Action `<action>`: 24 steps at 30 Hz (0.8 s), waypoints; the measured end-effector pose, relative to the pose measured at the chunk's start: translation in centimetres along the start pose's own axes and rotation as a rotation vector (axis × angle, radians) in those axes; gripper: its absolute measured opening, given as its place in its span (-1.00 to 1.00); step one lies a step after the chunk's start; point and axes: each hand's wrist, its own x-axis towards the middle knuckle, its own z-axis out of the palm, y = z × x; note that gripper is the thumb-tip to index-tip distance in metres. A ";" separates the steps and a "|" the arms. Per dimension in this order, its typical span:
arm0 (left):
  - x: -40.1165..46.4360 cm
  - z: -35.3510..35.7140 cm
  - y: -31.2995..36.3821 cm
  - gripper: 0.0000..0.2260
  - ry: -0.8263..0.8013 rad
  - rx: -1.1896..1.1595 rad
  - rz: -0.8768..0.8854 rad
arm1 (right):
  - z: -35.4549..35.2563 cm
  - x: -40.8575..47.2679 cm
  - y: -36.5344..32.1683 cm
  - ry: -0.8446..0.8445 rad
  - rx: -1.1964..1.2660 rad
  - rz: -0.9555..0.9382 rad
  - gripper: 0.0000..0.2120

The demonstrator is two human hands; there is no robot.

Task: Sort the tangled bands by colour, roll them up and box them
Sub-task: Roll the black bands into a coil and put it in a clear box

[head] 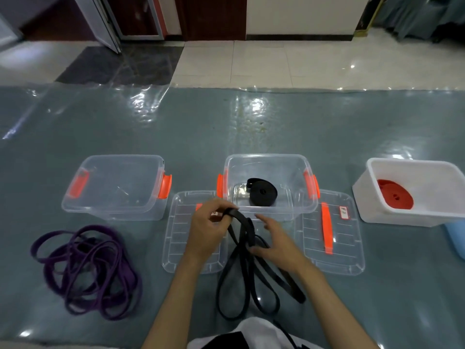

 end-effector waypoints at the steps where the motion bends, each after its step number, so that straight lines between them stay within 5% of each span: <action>1: 0.2 -0.1 0.9 -0.79 -0.008 -0.014 0.022 | 0.2 0.2 -0.5 -0.044 -0.004 -0.044 -0.07; 3: 0.6 -0.5 2.8 -0.76 -0.016 -0.040 0.065 | 0.5 0.3 -1.2 -0.091 0.022 -0.101 -0.07; 7: 1.1 -1.3 5.8 -0.68 -0.034 -0.015 0.164 | -0.1 -1.0 -2.2 0.033 0.137 -0.140 -0.65; 10: 1.3 -1.8 7.9 -0.74 -0.028 0.018 0.208 | -1.6 -2.7 -3.8 0.120 0.209 -0.147 -0.88; 19: 2.2 -0.9 14.0 -0.85 -0.094 -0.094 0.109 | -9.0 -7.2 -11.9 0.401 0.658 -0.418 -0.74; 24: 1.9 1.3 16.3 -0.81 -0.207 -0.118 0.126 | -10.8 -8.5 -15.4 0.509 0.617 -0.531 -0.80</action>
